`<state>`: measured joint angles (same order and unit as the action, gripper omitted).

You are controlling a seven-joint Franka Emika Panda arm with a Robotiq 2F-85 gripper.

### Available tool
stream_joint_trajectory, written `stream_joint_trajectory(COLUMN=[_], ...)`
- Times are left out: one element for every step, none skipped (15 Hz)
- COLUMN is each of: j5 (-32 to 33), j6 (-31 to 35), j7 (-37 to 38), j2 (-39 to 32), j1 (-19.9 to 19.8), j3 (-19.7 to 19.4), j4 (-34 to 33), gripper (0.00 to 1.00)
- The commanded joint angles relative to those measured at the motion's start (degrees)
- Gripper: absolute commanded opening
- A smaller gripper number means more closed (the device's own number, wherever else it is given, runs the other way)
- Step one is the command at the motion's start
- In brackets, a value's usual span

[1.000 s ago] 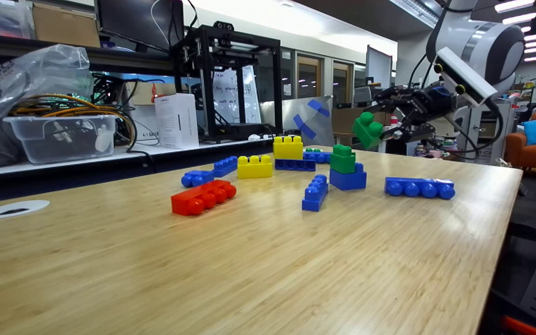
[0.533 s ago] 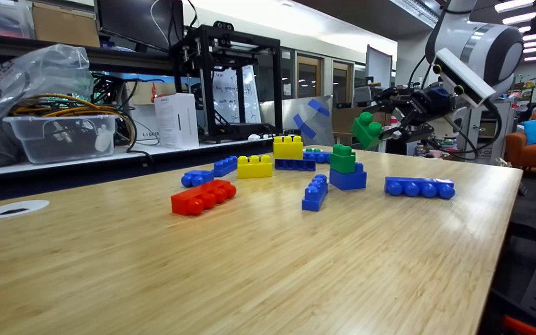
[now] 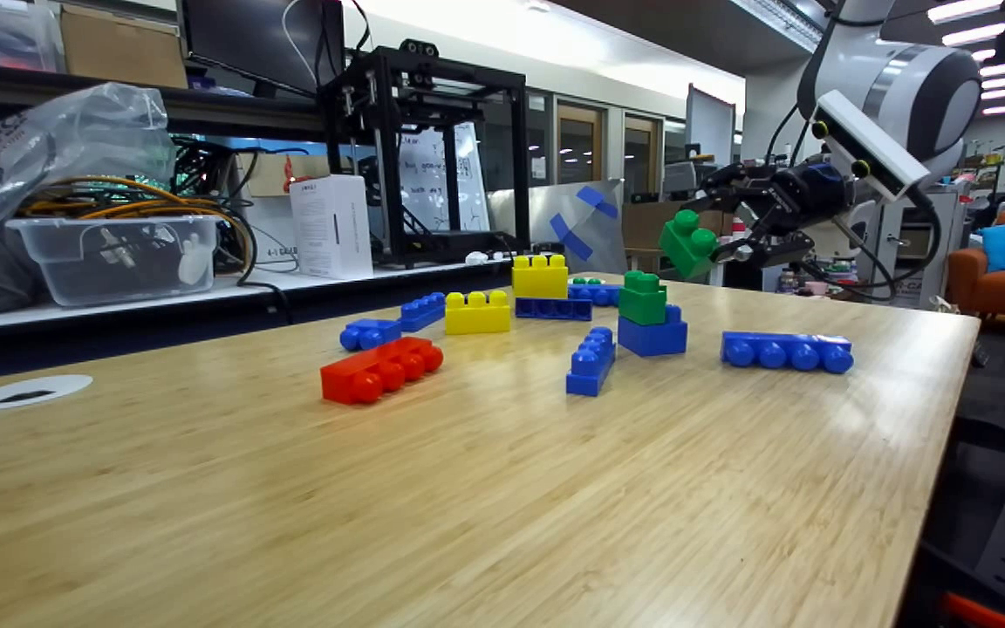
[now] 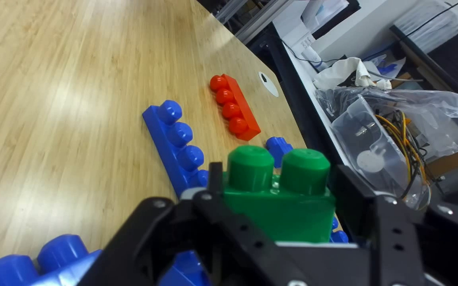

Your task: Place the green block on the left side of the table on the stack

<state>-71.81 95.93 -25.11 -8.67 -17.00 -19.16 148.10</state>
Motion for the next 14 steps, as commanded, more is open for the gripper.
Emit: stream_joint_trajectory(j5=[0.1,2.2,2.3,2.4,2.0,1.6,1.3,0.9,0.4,0.3,0.0,-0.1,-0.3,-0.4], j6=[0.0,-3.7,-4.6,-6.7,-8.9,-10.9,-12.4,-13.5,-14.1,-15.0,-15.3,-16.1,-16.6,-17.2], j7=[0.0,4.8,6.9,10.0,13.4,16.2,18.6,20.1,21.3,22.9,24.0,25.3,26.4,27.8], j2=[0.0,-2.7,-3.3,-4.5,-5.8,-7.1,-8.2,-9.3,-10.5,-11.8,-13.1,-14.3,-15.7,-17.0], j1=[-0.3,-1.2,-1.4,-1.8,-2.4,-3.0,-3.6,-4.0,-4.4,-4.7,-4.9,-5.0,-5.0,-5.1], j3=[0.3,-0.3,-0.3,-0.5,-0.9,-1.2,-1.5,-1.5,-1.5,-1.5,-1.2,-1.1,-1.0,-0.8], j4=[-0.1,-5.5,-7.0,-10.1,-13.2,-16.0,-18.5,-20.5,-22.3,-24.0,-25.3,-26.6,-27.8,-28.9], gripper=[0.69,0.44,0.44,0.44,0.44,0.44,0.44,0.44,0.44,0.44,0.44,0.44,0.44,0.44])
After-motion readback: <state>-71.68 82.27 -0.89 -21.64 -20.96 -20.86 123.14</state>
